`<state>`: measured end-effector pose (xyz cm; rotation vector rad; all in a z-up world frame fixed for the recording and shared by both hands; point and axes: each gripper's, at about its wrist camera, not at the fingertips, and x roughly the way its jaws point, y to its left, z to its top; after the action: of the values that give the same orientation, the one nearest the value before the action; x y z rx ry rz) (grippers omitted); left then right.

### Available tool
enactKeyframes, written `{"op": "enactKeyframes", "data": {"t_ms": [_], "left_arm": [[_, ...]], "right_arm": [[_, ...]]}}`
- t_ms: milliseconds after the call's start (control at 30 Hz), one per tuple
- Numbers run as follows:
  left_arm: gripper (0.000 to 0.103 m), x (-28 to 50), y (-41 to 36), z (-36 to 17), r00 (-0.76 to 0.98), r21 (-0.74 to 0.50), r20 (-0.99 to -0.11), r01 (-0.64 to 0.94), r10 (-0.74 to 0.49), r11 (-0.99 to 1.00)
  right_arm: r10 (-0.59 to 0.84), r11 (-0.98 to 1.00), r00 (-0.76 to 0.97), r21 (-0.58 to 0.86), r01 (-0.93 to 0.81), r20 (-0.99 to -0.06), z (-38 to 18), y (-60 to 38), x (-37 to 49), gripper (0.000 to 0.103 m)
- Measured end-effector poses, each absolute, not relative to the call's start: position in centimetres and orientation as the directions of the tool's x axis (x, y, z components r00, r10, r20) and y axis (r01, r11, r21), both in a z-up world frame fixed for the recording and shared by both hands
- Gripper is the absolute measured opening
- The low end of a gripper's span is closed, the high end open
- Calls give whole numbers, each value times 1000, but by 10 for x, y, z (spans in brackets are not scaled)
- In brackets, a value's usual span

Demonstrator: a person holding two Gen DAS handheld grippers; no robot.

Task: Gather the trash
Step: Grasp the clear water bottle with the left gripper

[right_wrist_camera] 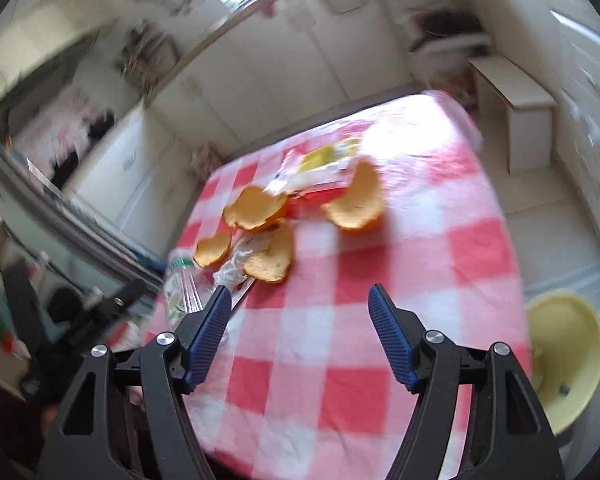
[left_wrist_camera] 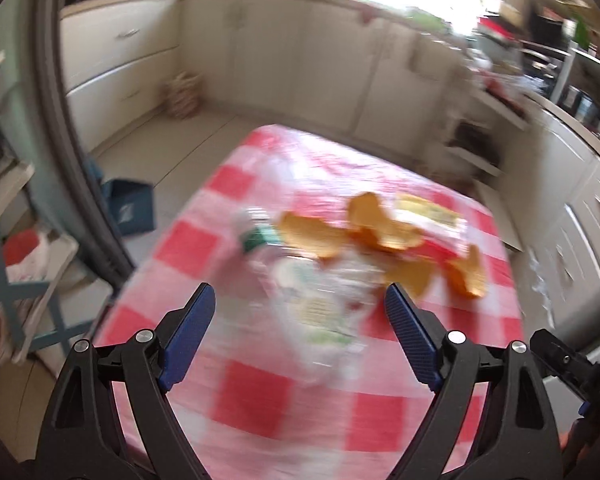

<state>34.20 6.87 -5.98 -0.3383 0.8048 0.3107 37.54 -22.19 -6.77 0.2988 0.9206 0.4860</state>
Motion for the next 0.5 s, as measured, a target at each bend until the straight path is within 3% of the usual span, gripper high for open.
{"op": "enactKeyframes", "data": {"t_ms": [100,500], "left_arm": [[84,352,81,-72,612,-159,-780,-400,134,903],[88,400,69,-110,493,-54,-853,-404,168,913]], "right_arm": [[483,875,504,371,-312,-716,-73,-186,387,69],[428,902,450,342,-262,-784,-118,-156,429,69]]}}
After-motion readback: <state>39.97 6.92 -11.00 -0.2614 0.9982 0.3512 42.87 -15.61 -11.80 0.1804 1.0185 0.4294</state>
